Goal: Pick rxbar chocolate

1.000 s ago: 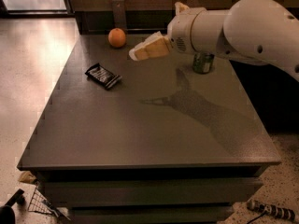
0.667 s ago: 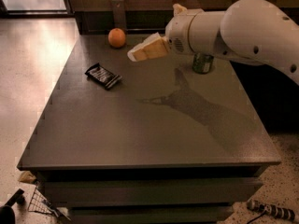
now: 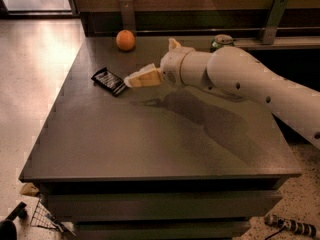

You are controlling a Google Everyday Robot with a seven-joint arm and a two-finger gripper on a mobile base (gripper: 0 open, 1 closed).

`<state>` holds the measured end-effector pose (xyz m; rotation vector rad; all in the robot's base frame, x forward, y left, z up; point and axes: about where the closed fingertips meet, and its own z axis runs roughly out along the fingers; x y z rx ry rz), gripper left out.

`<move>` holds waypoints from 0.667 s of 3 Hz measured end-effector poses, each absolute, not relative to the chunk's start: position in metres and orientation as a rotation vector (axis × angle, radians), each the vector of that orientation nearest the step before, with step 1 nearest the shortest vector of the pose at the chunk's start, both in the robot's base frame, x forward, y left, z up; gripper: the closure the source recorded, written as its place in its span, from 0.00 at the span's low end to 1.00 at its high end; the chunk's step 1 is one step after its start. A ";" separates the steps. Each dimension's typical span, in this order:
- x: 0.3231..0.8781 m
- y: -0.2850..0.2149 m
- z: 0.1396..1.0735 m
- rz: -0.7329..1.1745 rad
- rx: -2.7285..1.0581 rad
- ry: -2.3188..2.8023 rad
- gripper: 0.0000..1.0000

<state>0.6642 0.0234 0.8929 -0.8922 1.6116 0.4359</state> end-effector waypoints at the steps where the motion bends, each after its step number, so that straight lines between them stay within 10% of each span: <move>1: 0.674 0.056 0.866 0.521 -0.863 1.582 0.00; 2: 0.677 0.088 0.847 0.598 -0.869 1.573 0.00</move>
Offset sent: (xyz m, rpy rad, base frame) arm 0.0165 0.0893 -0.0607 0.1402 0.0661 0.1200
